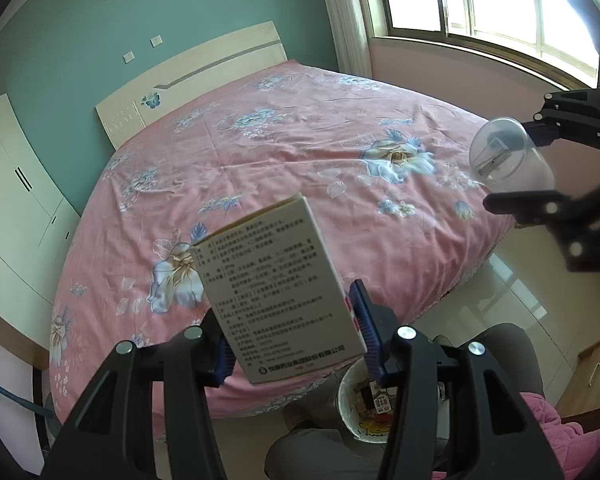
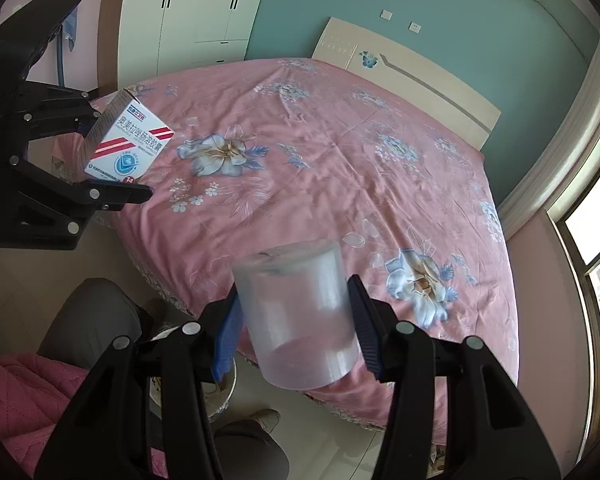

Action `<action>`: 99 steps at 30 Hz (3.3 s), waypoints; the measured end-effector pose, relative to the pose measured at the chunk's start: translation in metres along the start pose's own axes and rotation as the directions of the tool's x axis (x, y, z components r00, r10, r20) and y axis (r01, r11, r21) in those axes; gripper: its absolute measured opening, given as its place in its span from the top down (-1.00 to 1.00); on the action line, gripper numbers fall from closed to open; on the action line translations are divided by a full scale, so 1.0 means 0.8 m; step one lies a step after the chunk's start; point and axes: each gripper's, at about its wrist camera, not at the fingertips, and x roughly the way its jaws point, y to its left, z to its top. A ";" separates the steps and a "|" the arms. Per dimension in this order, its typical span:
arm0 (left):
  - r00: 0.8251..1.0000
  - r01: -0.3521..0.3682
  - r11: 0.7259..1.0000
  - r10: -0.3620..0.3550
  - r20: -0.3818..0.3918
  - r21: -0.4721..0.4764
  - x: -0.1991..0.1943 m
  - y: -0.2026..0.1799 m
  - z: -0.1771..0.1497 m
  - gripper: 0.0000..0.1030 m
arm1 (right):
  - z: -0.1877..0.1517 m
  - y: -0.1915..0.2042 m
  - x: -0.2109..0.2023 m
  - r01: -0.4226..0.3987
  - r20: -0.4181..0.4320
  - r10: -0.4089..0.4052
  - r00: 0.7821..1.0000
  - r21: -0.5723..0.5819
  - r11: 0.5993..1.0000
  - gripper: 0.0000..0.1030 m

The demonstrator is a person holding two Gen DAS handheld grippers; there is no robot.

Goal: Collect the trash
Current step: 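Carry the medicine box and plastic cup in both grippers over the bin, then open the left gripper dropping the medicine box while the right gripper releases the cup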

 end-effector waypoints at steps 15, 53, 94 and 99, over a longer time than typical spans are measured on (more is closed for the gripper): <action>0.963 0.103 0.995 -0.101 -0.251 -0.008 0.134 -0.044 -0.117 -0.02 | -0.080 0.061 0.110 -0.122 -0.173 0.123 0.977 0.017 0.992 0.00; 0.764 0.204 0.969 -0.247 -0.597 -0.140 0.354 -0.117 -0.282 -0.02 | -0.285 0.151 0.377 -0.264 -0.515 0.415 0.750 0.343 0.901 0.00; 0.540 0.129 0.891 -0.431 -0.723 -0.435 0.537 -0.142 -0.387 -0.03 | -0.382 0.219 0.552 -0.206 -0.606 0.578 0.546 0.572 0.794 -0.01; 0.520 0.117 0.885 -0.441 -0.732 -0.450 0.543 -0.142 -0.394 -0.12 | -0.383 0.220 0.560 -0.203 -0.607 0.574 0.550 0.569 0.797 -0.12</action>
